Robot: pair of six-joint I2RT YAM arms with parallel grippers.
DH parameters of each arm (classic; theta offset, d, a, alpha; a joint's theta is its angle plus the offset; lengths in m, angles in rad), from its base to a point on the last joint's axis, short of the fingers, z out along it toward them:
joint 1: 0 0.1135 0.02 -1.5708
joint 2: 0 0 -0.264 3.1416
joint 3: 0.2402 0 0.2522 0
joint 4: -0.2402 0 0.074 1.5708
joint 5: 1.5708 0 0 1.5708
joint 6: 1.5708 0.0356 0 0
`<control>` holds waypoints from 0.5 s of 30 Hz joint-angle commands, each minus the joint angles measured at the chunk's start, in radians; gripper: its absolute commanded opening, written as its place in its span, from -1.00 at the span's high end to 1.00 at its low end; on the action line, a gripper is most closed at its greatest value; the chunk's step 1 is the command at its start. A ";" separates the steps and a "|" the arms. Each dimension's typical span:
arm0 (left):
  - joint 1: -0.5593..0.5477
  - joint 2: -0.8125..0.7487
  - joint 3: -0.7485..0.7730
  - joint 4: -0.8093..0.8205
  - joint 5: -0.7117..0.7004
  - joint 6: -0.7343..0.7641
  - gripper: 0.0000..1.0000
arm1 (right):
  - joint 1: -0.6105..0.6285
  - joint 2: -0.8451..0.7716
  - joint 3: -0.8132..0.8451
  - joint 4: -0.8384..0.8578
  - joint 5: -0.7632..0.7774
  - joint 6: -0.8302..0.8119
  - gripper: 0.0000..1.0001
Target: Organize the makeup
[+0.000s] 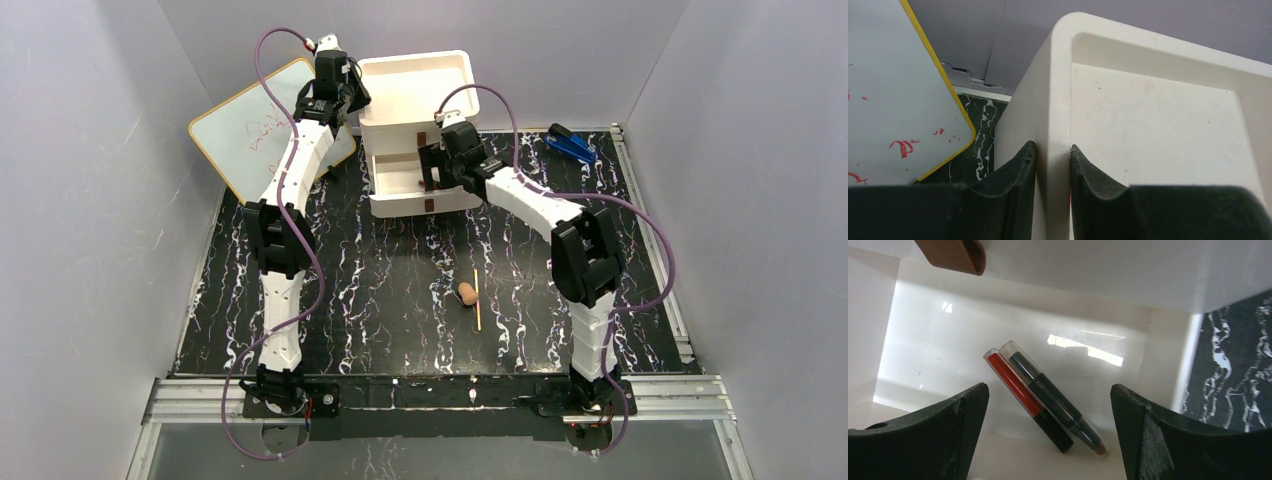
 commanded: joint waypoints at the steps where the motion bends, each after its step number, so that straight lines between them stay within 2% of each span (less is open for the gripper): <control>1: 0.021 -0.018 -0.027 -0.077 -0.009 -0.019 1.00 | -0.021 -0.153 0.033 -0.032 0.039 -0.021 -0.97; 8: 0.021 -0.010 -0.026 -0.074 -0.006 -0.018 1.00 | 0.055 -0.381 -0.044 -0.045 0.105 -0.028 -0.97; 11: 0.021 -0.009 -0.026 -0.075 -0.005 -0.018 1.00 | 0.129 -0.481 -0.163 -0.036 0.158 0.015 -0.97; 15: 0.021 -0.009 -0.026 -0.075 -0.004 -0.017 1.00 | 0.230 -0.558 -0.364 -0.005 0.202 0.160 -0.97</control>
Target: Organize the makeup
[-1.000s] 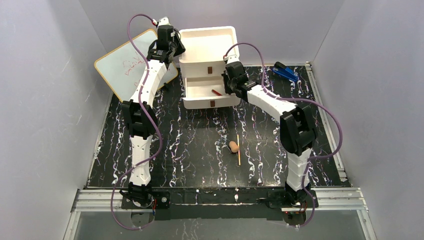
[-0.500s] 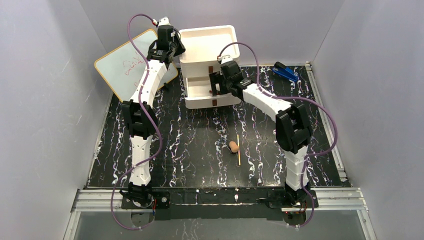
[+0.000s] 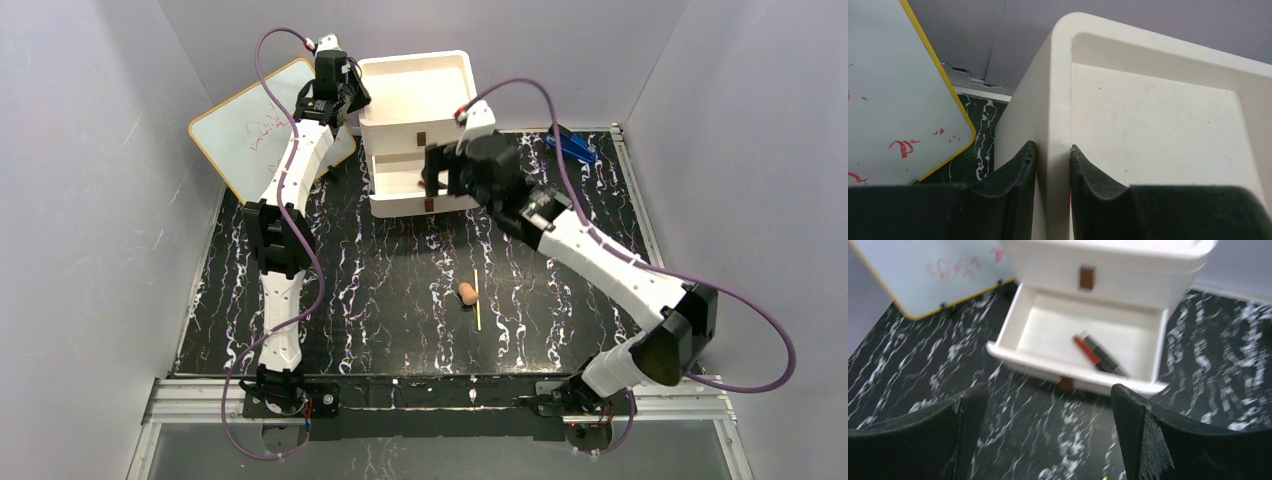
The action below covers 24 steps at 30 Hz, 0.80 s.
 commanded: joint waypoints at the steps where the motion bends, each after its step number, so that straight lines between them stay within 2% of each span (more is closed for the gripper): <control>1: 0.019 -0.010 -0.026 -0.075 -0.006 -0.018 1.00 | 0.094 -0.024 -0.203 0.013 0.070 0.171 -0.97; 5: 0.017 -0.007 -0.026 -0.074 0.004 -0.013 1.00 | 0.135 0.040 -0.278 0.007 0.128 0.354 -0.97; 9: 0.013 -0.008 -0.024 -0.075 0.011 -0.006 1.00 | 0.161 0.153 -0.220 -0.010 0.199 0.399 -0.97; 20: 0.009 -0.020 -0.023 -0.076 0.019 0.020 1.00 | 0.150 0.452 0.121 0.008 0.311 0.276 -0.97; 24: 0.008 -0.021 -0.020 -0.075 0.027 0.025 1.00 | 0.108 0.523 0.187 0.053 0.325 0.210 -0.97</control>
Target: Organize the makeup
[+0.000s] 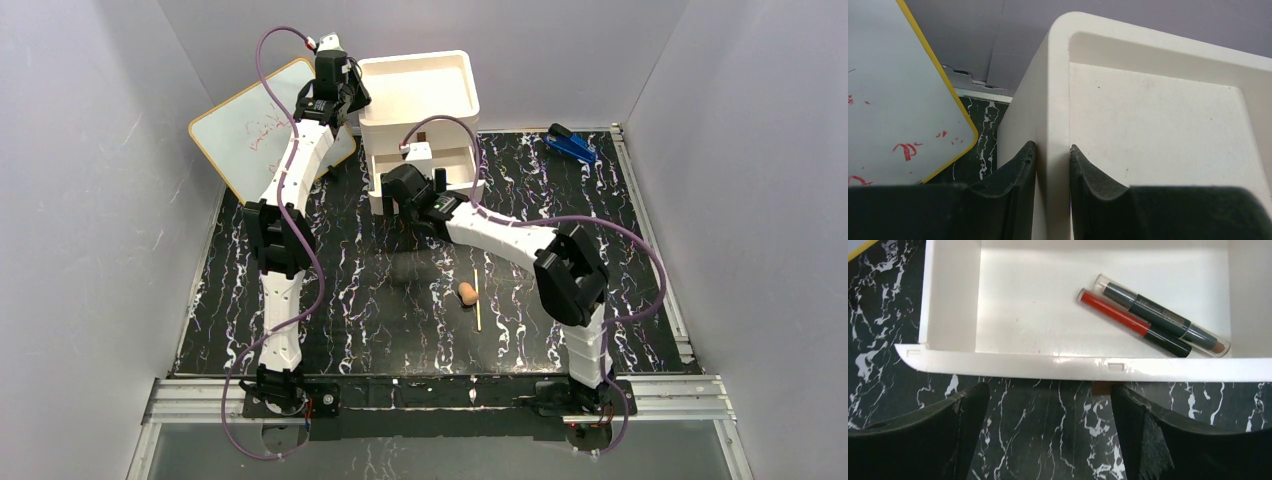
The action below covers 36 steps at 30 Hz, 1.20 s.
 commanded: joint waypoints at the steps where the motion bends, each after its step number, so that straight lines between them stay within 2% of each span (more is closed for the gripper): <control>1: 0.009 -0.021 -0.020 -0.077 0.025 0.002 1.00 | -0.058 0.062 0.079 0.089 0.055 -0.094 -0.97; 14: 0.000 -0.010 -0.003 -0.078 0.073 0.040 1.00 | -0.219 0.225 0.347 0.193 -0.015 -0.249 -0.97; 21: -0.009 -0.005 0.003 -0.076 0.110 0.057 1.00 | -0.254 0.321 0.454 0.255 -0.083 -0.320 -0.97; 28: -0.010 0.001 0.005 -0.079 0.100 0.060 1.00 | -0.254 0.295 0.287 0.374 -0.140 -0.293 -0.97; 30: -0.010 0.002 0.005 -0.081 0.102 0.059 1.00 | -0.255 0.296 0.244 0.402 -0.145 -0.282 -0.91; 36: -0.014 0.010 0.003 -0.081 0.106 0.059 1.00 | -0.255 0.336 0.211 0.451 -0.113 -0.277 -0.87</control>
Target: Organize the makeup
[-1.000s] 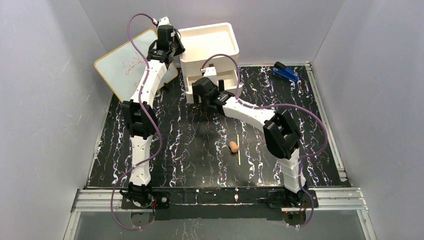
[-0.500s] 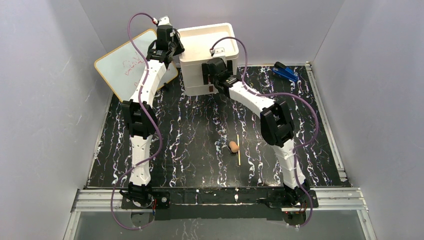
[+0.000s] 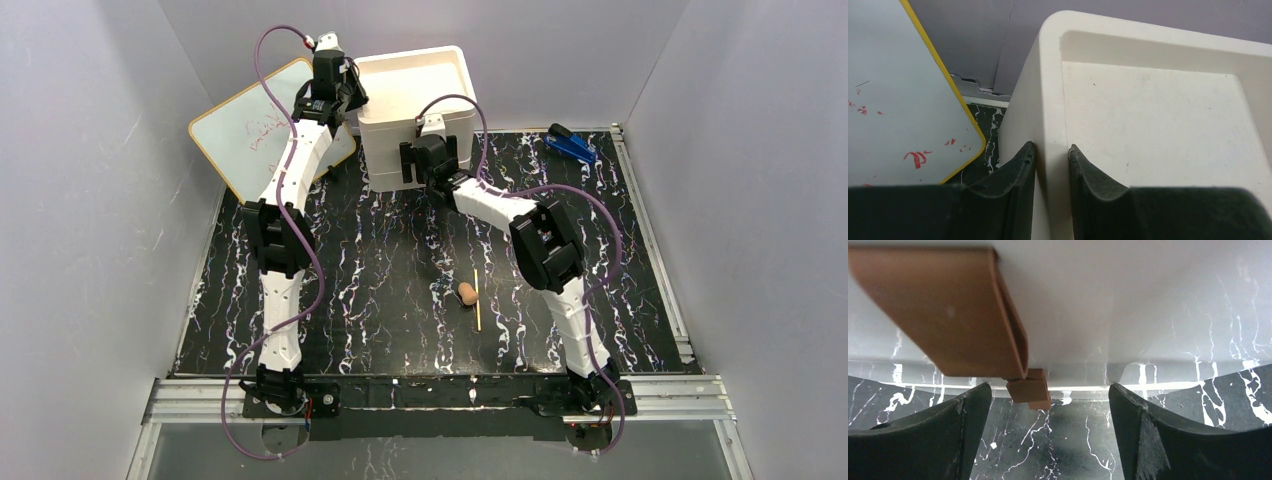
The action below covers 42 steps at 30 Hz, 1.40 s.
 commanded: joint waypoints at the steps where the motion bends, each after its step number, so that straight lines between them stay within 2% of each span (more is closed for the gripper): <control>1: -0.014 0.008 0.003 -0.099 0.094 0.021 1.00 | -0.019 0.035 -0.019 0.146 0.041 0.014 -0.86; 5: -0.016 0.013 0.003 -0.099 0.095 0.021 1.00 | -0.022 0.041 -0.051 0.205 0.035 0.022 -0.79; 10: -0.015 0.017 0.003 -0.098 0.092 0.022 1.00 | -0.018 -0.021 -0.268 0.472 0.016 0.022 -0.80; 14: -0.015 0.022 0.003 -0.098 0.097 0.016 1.00 | -0.018 0.016 -0.266 0.506 0.009 0.023 -0.82; 17: -0.015 0.021 0.003 -0.097 0.097 0.016 1.00 | -0.017 0.040 -0.250 0.523 -0.001 0.026 -0.70; 22: -0.015 0.025 0.003 -0.098 0.097 0.018 1.00 | -0.018 0.050 -0.234 0.530 -0.019 0.029 -0.61; 25: -0.016 0.027 0.003 -0.098 0.097 0.018 1.00 | -0.018 0.060 -0.218 0.520 -0.021 0.029 -0.36; 28: -0.016 0.023 0.003 -0.098 0.097 0.017 1.00 | -0.018 0.072 -0.188 0.498 -0.021 0.031 0.28; 30: -0.015 0.019 0.002 -0.099 0.097 0.019 1.00 | -0.019 0.071 -0.180 0.474 -0.023 0.040 0.81; 31: -0.015 0.019 0.002 -0.099 0.096 0.019 1.00 | -0.018 0.064 -0.185 0.462 -0.023 0.045 0.97; 42: -0.015 0.020 0.008 -0.106 0.082 0.015 1.00 | 0.072 -0.189 -0.568 0.468 0.042 0.121 0.97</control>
